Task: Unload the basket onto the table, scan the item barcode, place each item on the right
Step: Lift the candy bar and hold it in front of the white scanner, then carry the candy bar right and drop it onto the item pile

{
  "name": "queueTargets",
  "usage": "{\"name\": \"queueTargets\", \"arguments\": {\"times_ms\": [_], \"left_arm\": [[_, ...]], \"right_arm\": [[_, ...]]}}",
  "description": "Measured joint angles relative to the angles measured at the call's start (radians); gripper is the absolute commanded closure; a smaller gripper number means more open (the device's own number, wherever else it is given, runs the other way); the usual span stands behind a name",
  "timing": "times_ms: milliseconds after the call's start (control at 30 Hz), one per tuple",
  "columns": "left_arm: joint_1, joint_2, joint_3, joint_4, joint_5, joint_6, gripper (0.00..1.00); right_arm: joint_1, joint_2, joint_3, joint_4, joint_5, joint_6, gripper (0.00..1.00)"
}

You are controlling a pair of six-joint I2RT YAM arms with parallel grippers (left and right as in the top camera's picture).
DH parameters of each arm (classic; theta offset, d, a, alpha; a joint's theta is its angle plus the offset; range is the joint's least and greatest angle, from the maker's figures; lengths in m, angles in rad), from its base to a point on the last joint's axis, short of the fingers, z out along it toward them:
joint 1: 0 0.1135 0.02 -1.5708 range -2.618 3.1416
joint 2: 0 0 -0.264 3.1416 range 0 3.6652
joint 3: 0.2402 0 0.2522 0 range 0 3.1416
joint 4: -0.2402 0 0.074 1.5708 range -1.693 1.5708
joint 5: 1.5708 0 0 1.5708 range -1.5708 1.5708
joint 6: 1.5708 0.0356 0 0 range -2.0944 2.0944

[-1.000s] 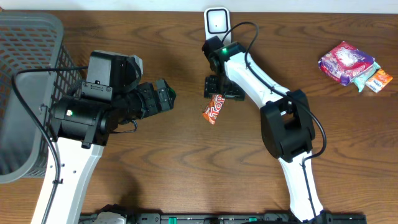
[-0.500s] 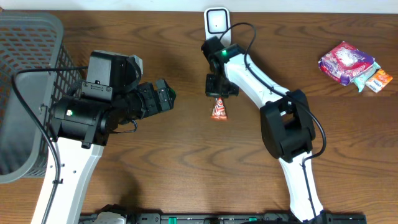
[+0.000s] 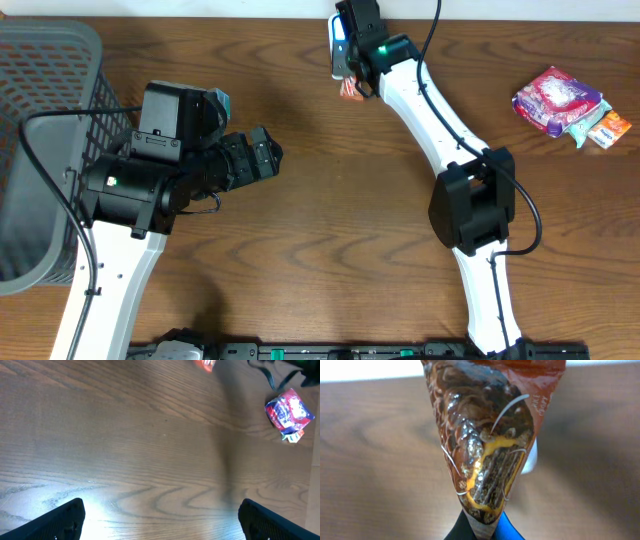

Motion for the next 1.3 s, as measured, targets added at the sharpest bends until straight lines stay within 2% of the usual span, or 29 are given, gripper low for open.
{"name": "queueTargets", "arguments": {"times_ms": [100, 200, 533, 733, 1067, 1200, 1300], "left_arm": [[0.000, 0.000, 0.000, 0.000, 0.000, 0.000, 0.02], [0.000, 0.000, 0.000, 0.000, 0.000, 0.000, 0.02], [0.000, 0.000, 0.000, 0.000, 0.000, 0.000, 0.02], [0.000, 0.000, 0.000, 0.000, 0.000, 0.000, 0.02], [0.000, 0.000, 0.000, 0.000, 0.000, 0.000, 0.02], [0.000, 0.000, 0.000, 0.000, 0.000, 0.000, 0.02], [0.000, 0.000, 0.000, 0.000, 0.000, 0.000, 0.02]], "right_arm": [[0.000, 0.000, -0.032, 0.135, 0.016, -0.028, 0.99], [0.000, 0.000, -0.079, 0.183, 0.042, -0.041, 0.99], [-0.052, 0.001, -0.108, 0.034, 0.143, -0.049, 0.99], [-0.199, -0.002, -0.108, -0.090, 0.225, -0.044, 0.99], [-0.533, -0.018, -0.108, -0.283, 0.303, -0.188, 0.99], [-0.601, -0.019, -0.108, -0.314, 0.306, -0.169, 0.91], [-0.654, -0.019, -0.108, -0.324, 0.298, -0.151, 0.90]]}}
